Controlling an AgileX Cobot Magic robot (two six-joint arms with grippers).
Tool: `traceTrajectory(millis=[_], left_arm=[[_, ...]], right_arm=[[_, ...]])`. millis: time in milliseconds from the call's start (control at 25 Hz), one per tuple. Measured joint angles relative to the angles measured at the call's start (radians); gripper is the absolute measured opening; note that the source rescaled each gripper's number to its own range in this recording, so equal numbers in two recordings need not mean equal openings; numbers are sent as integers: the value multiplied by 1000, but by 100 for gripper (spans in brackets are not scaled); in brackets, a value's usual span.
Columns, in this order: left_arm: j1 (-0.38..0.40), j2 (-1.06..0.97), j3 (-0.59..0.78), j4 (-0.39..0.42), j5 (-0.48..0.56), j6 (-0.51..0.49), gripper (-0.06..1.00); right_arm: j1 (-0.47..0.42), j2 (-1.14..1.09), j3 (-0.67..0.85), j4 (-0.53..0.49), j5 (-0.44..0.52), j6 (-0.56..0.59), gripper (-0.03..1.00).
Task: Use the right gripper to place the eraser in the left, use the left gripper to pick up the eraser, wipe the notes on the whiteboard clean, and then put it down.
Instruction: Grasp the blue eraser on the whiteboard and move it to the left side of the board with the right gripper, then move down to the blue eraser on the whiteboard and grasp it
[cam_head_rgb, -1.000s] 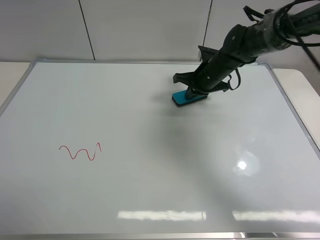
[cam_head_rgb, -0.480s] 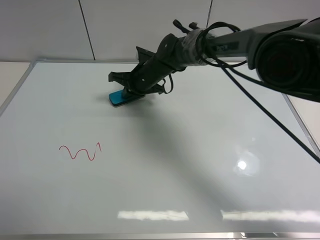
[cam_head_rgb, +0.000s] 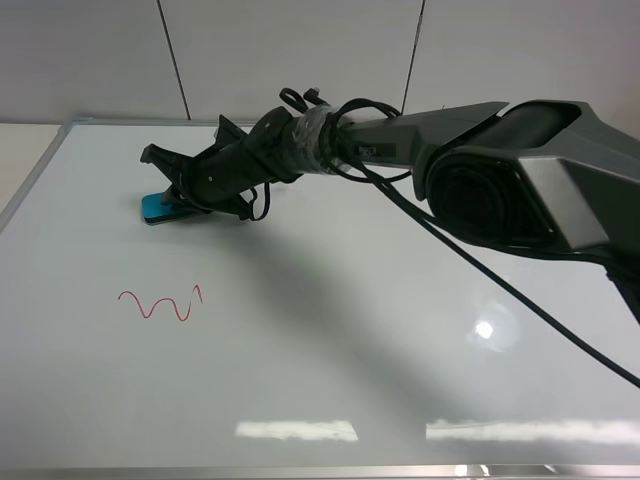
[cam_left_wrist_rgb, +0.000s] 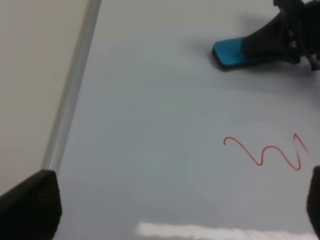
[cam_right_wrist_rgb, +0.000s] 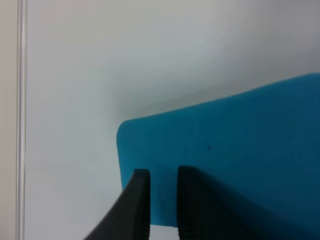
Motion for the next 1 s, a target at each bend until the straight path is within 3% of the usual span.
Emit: traceTrajectory(millis=[280,760,880,920,1000], left_arm=[[0,0,0,0,0,0,100],[0,0,0,0,0,0,100],[0,0,0,0,0,0,100],[0,0,0,0,0,0,100],[0,0,0,0,0,0,100]], right_arm=[[10,-6,0,-40,-19,9,13],[9,-236,30,-372,55,18,14],[-10,-345,30,-491,68,43,14],[-27,-408,30,-610,99,77,14],[-49,-473,30,-734,144,111,14]])
